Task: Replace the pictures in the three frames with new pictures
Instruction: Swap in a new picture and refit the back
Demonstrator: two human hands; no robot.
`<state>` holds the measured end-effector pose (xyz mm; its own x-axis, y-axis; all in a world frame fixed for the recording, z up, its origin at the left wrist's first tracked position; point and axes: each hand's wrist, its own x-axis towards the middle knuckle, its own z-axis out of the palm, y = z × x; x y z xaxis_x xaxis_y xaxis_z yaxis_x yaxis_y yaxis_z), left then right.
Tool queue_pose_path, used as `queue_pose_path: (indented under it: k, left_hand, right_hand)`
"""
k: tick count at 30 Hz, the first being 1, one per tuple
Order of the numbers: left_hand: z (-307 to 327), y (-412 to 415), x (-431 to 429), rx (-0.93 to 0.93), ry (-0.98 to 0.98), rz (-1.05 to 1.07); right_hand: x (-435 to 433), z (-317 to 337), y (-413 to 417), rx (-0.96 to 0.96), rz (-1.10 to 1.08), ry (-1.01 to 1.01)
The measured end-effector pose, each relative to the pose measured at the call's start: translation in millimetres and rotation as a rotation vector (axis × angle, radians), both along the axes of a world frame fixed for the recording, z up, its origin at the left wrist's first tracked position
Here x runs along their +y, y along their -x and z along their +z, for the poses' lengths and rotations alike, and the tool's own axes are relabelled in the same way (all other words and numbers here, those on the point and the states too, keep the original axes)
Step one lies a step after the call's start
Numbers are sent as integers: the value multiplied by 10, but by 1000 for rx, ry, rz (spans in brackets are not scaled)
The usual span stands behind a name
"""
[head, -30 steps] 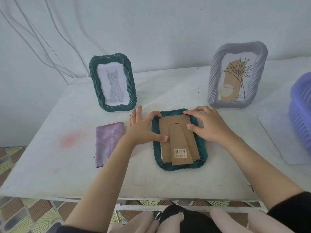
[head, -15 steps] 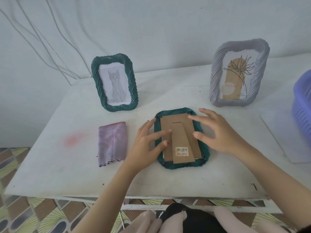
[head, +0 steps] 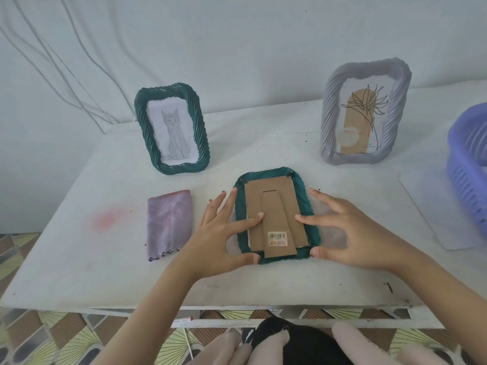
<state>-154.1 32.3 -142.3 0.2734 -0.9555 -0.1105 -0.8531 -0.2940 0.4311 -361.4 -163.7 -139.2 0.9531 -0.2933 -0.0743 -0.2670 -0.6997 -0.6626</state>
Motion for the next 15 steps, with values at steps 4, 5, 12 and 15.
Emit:
queue_pose_path:
  k: [4,5,12,15]
  left_hand:
    - [54,-11,-12,-133,20,-37]
    - [59,-10,-10,-169,27,-50]
    - [51,-1,-28,-292,110,-98]
    - [62,7,-48,-346,141,-127]
  right_hand:
    - [-3,4,-35,-10,-19,9]
    - [-5,7,-46,-12,-22,19]
    - [-55,88,-118,45,16,82]
    - [-76,160,-182,89,55,139]
